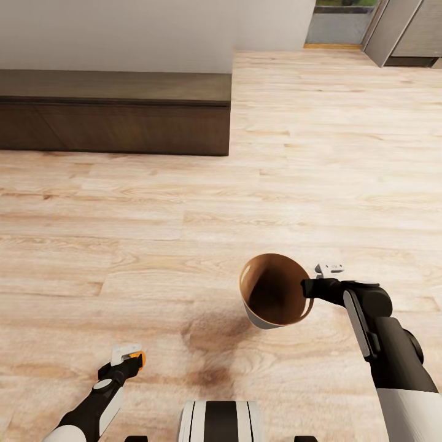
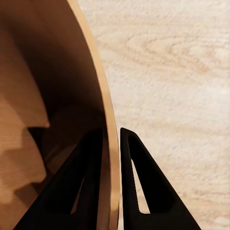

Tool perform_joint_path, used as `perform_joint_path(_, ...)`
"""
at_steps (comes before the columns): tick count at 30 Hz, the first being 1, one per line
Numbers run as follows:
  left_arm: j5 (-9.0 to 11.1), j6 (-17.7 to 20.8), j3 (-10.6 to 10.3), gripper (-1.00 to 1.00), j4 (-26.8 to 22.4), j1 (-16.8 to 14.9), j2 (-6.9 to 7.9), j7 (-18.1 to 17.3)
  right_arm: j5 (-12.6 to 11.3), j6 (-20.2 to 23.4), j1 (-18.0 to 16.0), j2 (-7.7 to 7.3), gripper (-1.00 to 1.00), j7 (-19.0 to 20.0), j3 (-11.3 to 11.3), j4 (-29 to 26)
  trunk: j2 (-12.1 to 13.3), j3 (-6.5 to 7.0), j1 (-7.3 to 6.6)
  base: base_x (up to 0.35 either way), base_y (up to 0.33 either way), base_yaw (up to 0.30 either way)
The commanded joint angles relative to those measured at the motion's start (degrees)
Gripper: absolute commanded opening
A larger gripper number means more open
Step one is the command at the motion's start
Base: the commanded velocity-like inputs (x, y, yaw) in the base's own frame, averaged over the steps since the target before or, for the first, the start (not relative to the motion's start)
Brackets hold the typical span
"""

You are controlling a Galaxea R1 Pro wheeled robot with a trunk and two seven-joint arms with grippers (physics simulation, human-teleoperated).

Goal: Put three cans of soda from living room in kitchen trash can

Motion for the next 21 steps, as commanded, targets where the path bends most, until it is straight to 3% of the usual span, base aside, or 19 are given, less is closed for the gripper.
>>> perform_joint_path(1, 0.0, 0.0, 0.0, 1.0, 0.0, 0.0, 0.0, 0.0, -1.3, 0.2, 0.0, 0.01, -1.0, 0.3, 0.0, 0.0, 0.0, 0.0, 0.0, 0.0, 0.0, 0.0)
perform_joint_path(21, 0.0, 0.0, 0.0, 1.0, 0.0, 0.0, 0.0, 0.0, -1.3, 0.2, 0.0, 0.01, -1.0, 0.3, 0.0, 0.0, 0.0, 0.0, 0.0, -0.033, 0.0, 0.0)
